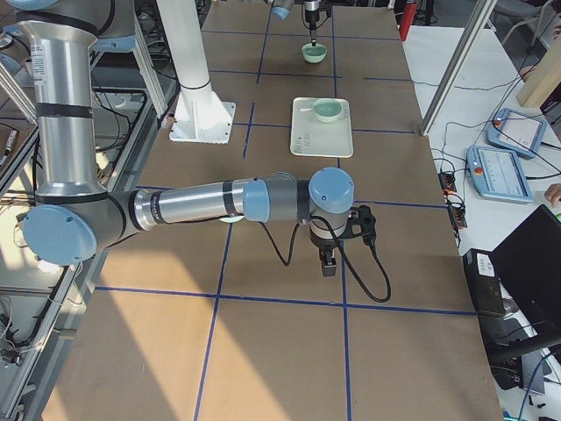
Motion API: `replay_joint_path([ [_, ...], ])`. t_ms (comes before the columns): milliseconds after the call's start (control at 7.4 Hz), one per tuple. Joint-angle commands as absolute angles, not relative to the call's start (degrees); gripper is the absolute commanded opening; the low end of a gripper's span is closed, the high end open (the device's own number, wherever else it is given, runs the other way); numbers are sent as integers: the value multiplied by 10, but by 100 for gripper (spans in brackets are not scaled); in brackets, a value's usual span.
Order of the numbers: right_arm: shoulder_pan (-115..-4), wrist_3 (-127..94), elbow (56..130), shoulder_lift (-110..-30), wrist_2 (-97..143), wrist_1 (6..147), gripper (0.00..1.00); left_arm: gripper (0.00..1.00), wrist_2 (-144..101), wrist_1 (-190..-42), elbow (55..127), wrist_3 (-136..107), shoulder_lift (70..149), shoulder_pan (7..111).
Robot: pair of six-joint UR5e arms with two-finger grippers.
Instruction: Stack green bowls together
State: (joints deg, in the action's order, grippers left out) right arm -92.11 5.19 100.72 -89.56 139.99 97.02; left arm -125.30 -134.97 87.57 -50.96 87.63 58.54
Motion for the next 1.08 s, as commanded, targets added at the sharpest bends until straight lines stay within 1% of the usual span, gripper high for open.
replay_joint_path([
  [0,-921,52,1007,-895,1399,970,100,61,-1252,-1353,874,-513,876,583],
  [135,-921,51,1007,-895,1399,970,100,37,-1252,-1354,874,-528,877,581],
  [405,-921,50,1007,-895,1399,969,100,3,-1252,-1354,874,-530,881,577],
  [541,-921,50,1008,-895,1400,969,100,0,-1253,-1354,875,-533,881,577],
  [676,-921,50,1008,-895,1399,969,100,0,-1259,-1353,885,-547,879,580],
  [811,-920,46,1007,-894,1399,970,100,0,-1274,-1340,912,-548,873,584],
  [946,-915,39,1007,-894,1399,970,100,0,-1321,-1300,925,-547,872,607],
])
